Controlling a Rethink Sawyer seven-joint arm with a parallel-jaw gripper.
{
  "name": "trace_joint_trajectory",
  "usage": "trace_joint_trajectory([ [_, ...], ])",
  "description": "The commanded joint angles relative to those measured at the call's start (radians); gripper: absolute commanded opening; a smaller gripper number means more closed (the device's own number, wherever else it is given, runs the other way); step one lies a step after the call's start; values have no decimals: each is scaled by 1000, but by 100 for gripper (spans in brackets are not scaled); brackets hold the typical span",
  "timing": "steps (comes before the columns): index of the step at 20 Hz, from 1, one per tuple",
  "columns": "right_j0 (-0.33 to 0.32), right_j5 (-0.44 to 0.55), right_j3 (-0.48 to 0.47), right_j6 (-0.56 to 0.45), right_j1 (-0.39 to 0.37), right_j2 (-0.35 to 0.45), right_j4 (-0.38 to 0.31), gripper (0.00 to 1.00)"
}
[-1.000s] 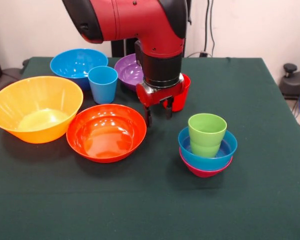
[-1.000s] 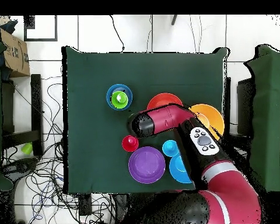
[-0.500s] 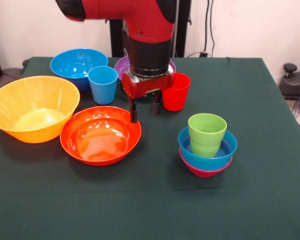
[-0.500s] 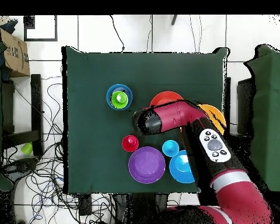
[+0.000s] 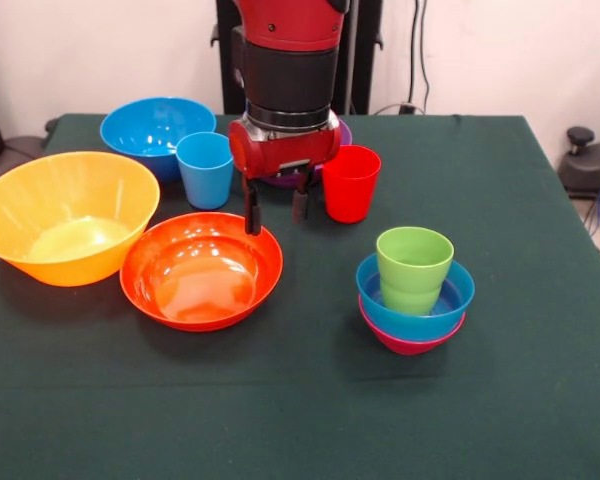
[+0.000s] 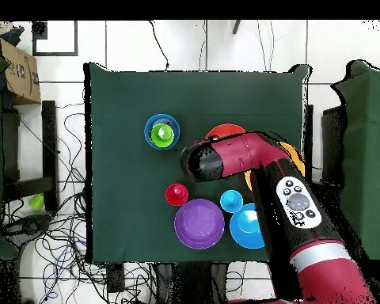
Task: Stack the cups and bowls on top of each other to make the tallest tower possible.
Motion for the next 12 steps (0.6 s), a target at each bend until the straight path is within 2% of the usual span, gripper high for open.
trace_joint_trajectory([
  [1,1,74,1,-85,44,13,-26,100],
  [12,10,13,-18,-58,92,-11,-71,100],
])
